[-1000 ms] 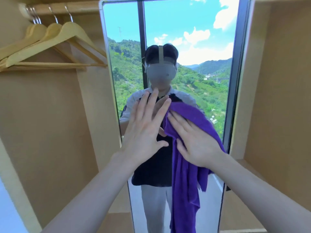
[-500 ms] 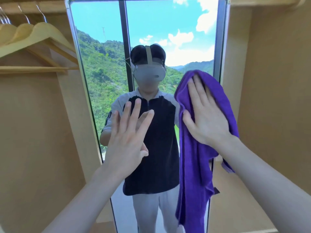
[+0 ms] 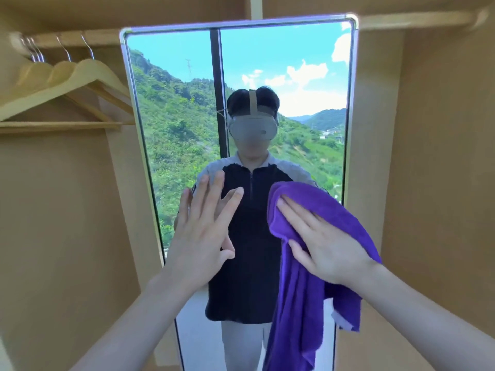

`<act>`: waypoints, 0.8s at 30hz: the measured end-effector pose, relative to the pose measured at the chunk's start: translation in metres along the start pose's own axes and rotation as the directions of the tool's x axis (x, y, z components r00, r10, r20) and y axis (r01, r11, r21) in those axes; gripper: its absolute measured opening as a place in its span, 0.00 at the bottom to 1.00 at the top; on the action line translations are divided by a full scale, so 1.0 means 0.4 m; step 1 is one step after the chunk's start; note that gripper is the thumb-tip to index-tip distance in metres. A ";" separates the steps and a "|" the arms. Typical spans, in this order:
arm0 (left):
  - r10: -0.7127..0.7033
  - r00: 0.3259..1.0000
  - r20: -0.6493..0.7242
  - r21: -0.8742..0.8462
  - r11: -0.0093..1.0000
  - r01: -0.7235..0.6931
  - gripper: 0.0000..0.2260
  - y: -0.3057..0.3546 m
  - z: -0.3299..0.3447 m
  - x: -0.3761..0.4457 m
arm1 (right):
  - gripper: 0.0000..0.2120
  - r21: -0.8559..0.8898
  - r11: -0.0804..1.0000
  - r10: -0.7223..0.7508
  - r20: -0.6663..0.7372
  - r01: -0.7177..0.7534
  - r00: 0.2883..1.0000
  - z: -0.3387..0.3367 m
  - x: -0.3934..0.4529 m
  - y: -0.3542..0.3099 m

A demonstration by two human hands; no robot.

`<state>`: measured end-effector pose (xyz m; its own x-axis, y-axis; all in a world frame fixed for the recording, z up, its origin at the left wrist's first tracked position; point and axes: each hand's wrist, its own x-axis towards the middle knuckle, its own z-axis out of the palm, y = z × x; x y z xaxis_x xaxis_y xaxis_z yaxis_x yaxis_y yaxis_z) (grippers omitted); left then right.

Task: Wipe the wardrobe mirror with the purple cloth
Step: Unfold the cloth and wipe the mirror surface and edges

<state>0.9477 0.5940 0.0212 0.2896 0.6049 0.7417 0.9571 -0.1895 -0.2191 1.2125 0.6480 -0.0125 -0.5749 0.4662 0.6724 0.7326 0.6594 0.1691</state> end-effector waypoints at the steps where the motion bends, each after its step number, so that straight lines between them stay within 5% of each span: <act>1: -0.002 1.000 0.001 0.004 1.000 0.002 0.58 0.002 -0.001 0.001 | 0.36 -0.016 0.999 0.032 -0.047 -0.033 0.998 -0.017 0.019 0.010; 8: -0.047 0.997 0.058 0.003 0.999 0.047 0.57 0.023 -0.013 -0.001 | 0.37 -0.047 0.974 0.194 -0.321 -0.220 0.927 -0.122 0.232 -0.015; 17: -0.062 0.997 -0.050 0.007 0.998 0.063 0.55 0.040 -0.077 0.092 | 0.34 0.013 0.998 -0.057 -0.072 0.058 0.996 -0.081 0.125 0.000; 24: -0.017 0.999 -0.027 0.071 0.997 0.019 0.67 0.044 -0.121 0.242 | 0.34 -0.016 1.000 -0.015 -0.175 0.013 0.984 -0.164 0.123 0.103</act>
<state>0.9922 0.6120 0.1199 0.2726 0.5874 0.7620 0.9607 -0.1225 -0.2492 1.2384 0.6593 0.0748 -0.5134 0.3459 0.7854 0.7310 0.6557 0.1891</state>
